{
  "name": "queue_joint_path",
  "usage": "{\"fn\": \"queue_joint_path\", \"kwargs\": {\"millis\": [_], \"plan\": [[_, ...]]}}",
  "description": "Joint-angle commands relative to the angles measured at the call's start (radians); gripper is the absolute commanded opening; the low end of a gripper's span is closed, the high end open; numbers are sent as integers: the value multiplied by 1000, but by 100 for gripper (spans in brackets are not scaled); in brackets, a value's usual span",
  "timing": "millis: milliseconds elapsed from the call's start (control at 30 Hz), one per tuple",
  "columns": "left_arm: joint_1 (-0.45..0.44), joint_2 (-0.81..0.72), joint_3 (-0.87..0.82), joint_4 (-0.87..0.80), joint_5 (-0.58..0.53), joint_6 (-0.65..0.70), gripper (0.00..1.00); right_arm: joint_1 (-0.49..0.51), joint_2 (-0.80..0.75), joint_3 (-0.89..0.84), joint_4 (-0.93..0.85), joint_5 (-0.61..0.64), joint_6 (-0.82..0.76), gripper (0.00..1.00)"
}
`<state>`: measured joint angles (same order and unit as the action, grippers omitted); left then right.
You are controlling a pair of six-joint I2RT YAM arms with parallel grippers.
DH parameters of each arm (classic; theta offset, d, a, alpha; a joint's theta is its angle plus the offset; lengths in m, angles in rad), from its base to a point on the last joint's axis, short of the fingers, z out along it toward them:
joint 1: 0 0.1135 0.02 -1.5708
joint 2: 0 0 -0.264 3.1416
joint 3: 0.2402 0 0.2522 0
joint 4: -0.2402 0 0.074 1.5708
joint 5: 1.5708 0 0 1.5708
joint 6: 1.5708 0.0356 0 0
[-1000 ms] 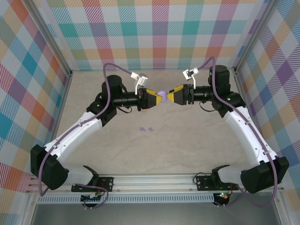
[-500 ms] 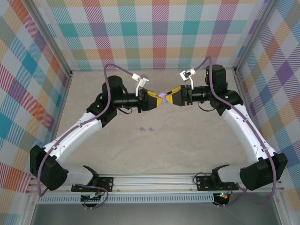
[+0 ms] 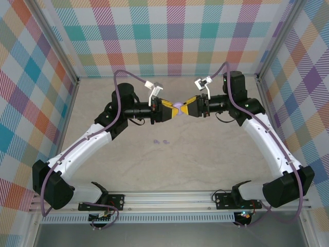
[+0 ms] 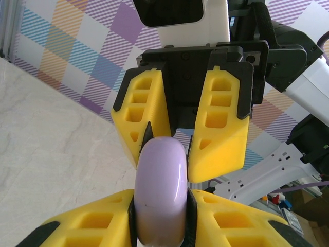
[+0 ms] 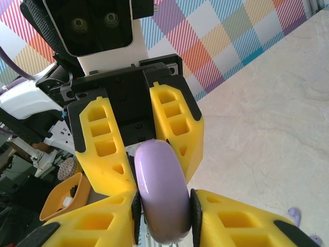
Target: Insert wireless bluetooth earbuds into charging case
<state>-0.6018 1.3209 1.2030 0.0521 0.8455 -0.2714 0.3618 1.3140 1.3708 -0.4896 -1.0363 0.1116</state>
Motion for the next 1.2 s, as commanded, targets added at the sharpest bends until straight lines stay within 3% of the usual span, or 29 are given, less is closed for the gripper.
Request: {"fn": "queue_joint_path", "kwargs": {"millis": [0,167,400,767,967,1167], "plan": [[-13,-14,42,0,17,14,31,14,3,33,-7,-51,-35,29],[-16,-13,43,-3,18,13,33,15,-8,27,18,-29,-21,22],[-26,-4,50,-1,37,10,36,14,-21,9,59,-13,7,21],[-27,-4,55,-3,31,12,19,15,-24,2,51,-2,5,22],[-28,-4,59,-48,-28,62,16,14,-42,7,29,53,2,38],[-42,-12,20,-46,-74,323,14,16,-76,27,-36,120,-23,47]]}}
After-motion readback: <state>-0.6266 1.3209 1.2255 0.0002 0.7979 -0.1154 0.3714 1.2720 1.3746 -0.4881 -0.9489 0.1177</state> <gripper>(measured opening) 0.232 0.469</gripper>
